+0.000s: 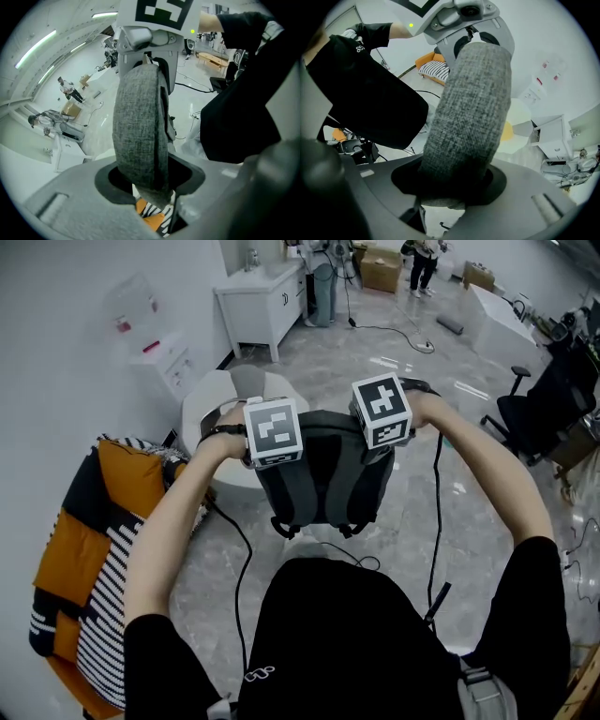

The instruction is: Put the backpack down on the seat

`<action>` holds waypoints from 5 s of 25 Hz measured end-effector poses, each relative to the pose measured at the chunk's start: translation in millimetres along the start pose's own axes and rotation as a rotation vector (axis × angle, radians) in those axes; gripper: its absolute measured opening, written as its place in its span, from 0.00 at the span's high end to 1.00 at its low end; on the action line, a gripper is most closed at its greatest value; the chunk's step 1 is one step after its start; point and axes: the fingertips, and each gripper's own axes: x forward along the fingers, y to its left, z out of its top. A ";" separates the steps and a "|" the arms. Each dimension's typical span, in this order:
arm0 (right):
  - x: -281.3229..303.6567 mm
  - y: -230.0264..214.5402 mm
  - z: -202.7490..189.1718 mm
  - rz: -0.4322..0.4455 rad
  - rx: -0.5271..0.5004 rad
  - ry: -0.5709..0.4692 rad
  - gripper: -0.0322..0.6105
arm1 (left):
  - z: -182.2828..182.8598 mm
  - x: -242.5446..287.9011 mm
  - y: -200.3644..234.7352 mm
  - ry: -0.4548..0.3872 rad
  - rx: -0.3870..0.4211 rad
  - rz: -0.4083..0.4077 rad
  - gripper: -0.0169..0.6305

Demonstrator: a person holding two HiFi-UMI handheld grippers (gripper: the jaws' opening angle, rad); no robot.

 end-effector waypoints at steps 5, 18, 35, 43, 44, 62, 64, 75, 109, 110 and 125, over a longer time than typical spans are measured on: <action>-2.2 -3.4 -15.4 -0.013 0.022 0.011 0.60 | 14.8 -0.4 11.4 -0.007 0.030 0.026 0.69; -8.6 -52.3 -68.5 -0.093 0.108 0.079 0.60 | 49.7 27.1 80.9 -0.036 0.128 0.042 0.69; 16.2 -290.7 -204.5 -0.008 0.241 0.069 0.60 | 86.4 150.1 341.5 -0.010 0.259 -0.071 0.69; 2.4 -421.9 -292.6 -0.051 0.319 0.028 0.61 | 137.9 193.4 496.0 -0.027 0.384 -0.080 0.69; -4.2 -433.4 -305.8 -0.057 0.332 0.023 0.61 | 150.8 194.0 511.8 -0.034 0.400 -0.077 0.69; -14.9 -459.6 -400.1 0.024 0.477 0.018 0.61 | 228.4 231.9 578.4 -0.089 0.493 -0.180 0.69; -22.9 -458.8 -409.1 0.024 0.474 0.035 0.61 | 238.1 229.3 581.6 -0.108 0.486 -0.177 0.69; -28.2 -488.8 -398.7 0.024 0.313 0.065 0.61 | 211.3 221.2 593.2 -0.110 0.355 -0.139 0.69; 19.4 -605.3 15.6 0.119 -1.021 0.124 0.61 | -182.8 105.6 449.1 0.153 -0.925 0.119 0.69; 20.9 -603.9 25.5 0.126 -1.044 0.132 0.61 | -190.0 103.5 442.7 0.152 -0.949 0.120 0.69; 54.8 -648.4 103.9 0.123 -1.102 0.183 0.61 | -281.2 117.5 447.3 0.129 -1.013 0.118 0.69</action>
